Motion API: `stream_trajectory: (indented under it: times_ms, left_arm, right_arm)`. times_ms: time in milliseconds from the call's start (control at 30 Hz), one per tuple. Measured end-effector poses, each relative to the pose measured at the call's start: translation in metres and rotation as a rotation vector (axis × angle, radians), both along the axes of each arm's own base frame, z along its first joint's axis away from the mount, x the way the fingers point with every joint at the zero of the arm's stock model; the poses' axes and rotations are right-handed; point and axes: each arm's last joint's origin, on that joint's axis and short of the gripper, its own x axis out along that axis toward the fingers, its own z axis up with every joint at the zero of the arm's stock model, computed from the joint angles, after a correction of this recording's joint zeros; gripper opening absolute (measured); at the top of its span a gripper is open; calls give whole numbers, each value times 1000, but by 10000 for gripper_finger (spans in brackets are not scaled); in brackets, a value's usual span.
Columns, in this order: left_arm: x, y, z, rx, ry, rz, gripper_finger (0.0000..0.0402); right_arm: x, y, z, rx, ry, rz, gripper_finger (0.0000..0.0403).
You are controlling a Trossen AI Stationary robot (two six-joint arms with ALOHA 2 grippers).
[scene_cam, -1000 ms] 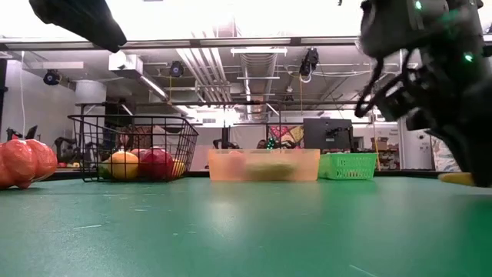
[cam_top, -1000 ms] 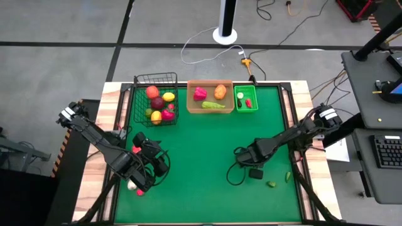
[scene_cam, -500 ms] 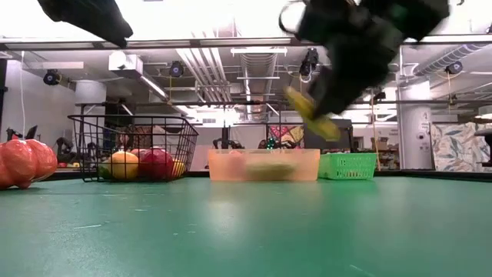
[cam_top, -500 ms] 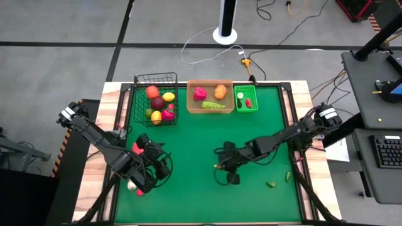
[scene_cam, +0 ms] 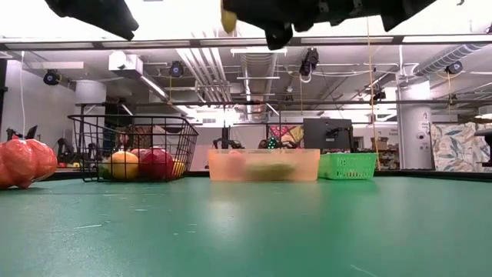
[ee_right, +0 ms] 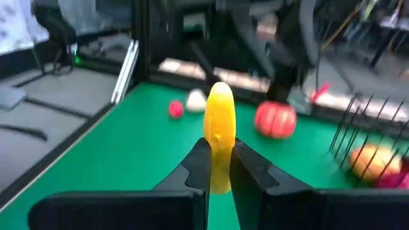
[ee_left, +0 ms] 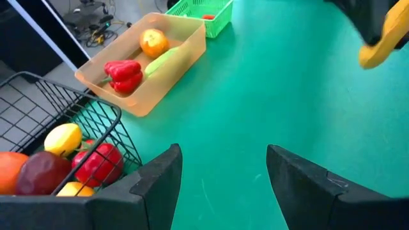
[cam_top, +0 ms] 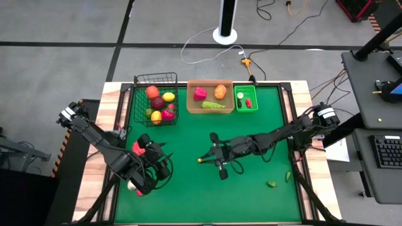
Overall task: Sort produce into baskets
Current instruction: Put the yellow corn into the green basket
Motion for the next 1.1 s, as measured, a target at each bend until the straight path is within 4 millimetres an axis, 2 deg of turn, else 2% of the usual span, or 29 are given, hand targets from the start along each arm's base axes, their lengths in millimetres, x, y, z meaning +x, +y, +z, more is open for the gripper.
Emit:
stream_trajectory:
  times_ms: [233,500,933,1100]
  left_arm:
    - [1,-1,-2,-30,-34,22,210]
    - [3,-3,-9,-62,-73,22,210]
    - [4,-2,-12,-63,-75,21,210]
    - [4,-2,-12,-57,-69,21,210]
  right_arm:
    - [1,0,4,-50,-54,11,34]
    - [1,-2,7,-92,-109,119,34]
    - [-11,-22,-16,-59,-121,89,34]
    - [-13,-23,-19,-46,-116,84,34]
